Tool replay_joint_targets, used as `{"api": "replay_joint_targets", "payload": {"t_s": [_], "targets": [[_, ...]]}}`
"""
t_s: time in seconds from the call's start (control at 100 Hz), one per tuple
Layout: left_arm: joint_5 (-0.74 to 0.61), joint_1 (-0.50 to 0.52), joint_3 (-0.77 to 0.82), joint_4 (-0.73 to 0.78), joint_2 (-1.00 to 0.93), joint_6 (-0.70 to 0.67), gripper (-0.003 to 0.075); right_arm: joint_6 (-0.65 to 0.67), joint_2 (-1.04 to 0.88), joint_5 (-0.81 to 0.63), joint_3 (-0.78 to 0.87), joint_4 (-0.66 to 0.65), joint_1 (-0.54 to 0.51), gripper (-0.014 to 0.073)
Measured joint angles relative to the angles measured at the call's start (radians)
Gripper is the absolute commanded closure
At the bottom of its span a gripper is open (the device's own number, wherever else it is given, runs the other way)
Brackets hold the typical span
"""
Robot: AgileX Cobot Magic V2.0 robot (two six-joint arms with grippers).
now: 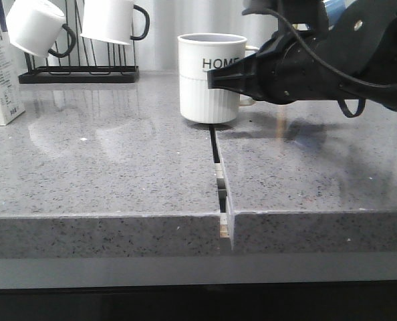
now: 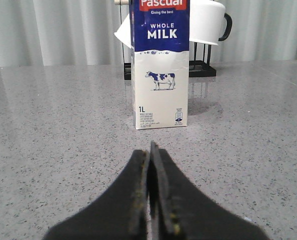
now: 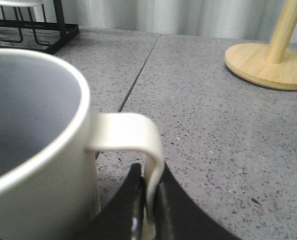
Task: Place milk next to cup
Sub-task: 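Lift the HOME mug and carry it toward the table center, then lower the HOME mug onto the table and open the right gripper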
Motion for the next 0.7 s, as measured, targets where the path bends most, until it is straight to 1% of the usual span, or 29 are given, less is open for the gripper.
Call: {"api": "replay_joint_targets", "payload": {"t_s": [0.31, 0.4, 0.47, 0.54, 0.64, 0.7], "targets": [[0.000, 0.000, 0.000, 0.000, 0.000, 0.000, 0.0741, 0.000, 0.014, 0.004, 0.000, 0.009, 0.000, 0.0705], [0.000, 0.000, 0.000, 0.000, 0.000, 0.000, 0.0741, 0.000, 0.022, 0.004, -0.002, 0.011, 0.000, 0.0685], [0.000, 0.000, 0.000, 0.000, 0.000, 0.000, 0.0741, 0.000, 0.025, 0.003, -0.003, 0.011, 0.000, 0.0631], [0.000, 0.000, 0.000, 0.000, 0.000, 0.000, 0.0741, 0.000, 0.025, 0.002, -0.003, 0.011, 0.000, 0.0545], [0.000, 0.000, 0.000, 0.000, 0.000, 0.000, 0.0741, 0.000, 0.025, 0.002, -0.003, 0.011, 0.000, 0.0400], [0.000, 0.000, 0.000, 0.000, 0.000, 0.000, 0.0741, 0.000, 0.025, 0.006, -0.003, 0.011, 0.000, 0.0340]]}}
